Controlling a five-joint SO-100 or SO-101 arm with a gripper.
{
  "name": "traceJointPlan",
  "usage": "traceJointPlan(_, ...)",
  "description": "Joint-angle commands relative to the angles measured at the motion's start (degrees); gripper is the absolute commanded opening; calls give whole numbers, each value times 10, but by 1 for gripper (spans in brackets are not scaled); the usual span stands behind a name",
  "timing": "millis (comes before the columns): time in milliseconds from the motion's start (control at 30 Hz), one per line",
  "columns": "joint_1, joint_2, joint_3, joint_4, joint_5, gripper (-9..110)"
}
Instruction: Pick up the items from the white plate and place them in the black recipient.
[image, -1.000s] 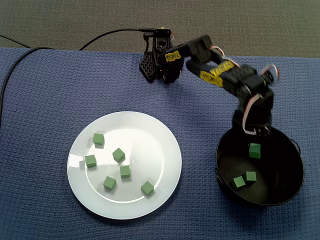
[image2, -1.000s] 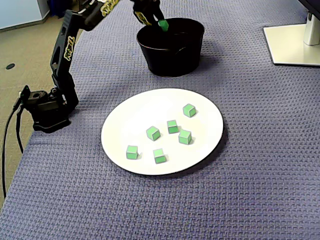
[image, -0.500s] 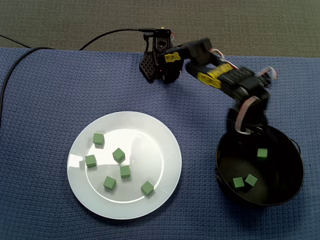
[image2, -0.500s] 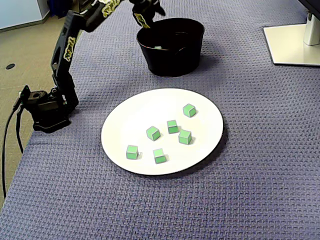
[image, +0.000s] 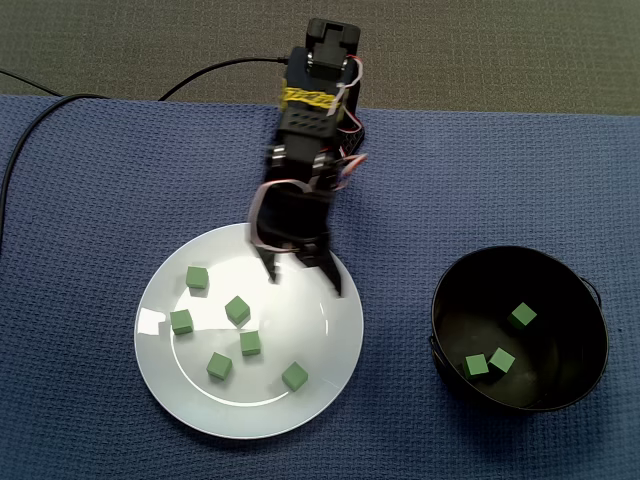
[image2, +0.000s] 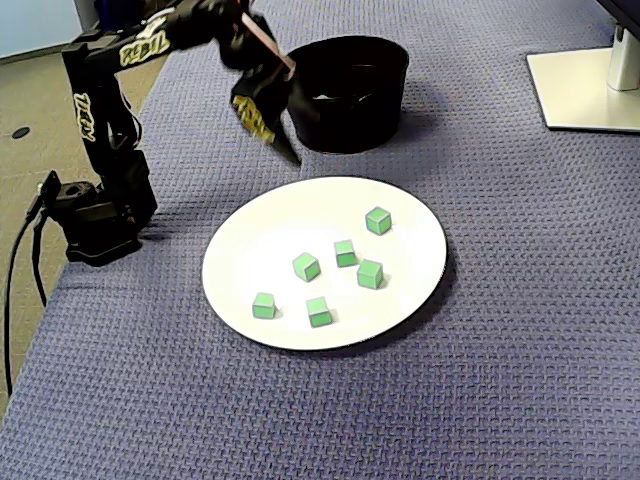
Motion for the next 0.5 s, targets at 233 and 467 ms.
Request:
traceJointPlan(233, 109, 25, 211, -219, 47, 36)
traceJointPlan(467, 112, 18, 249, -249, 168, 32)
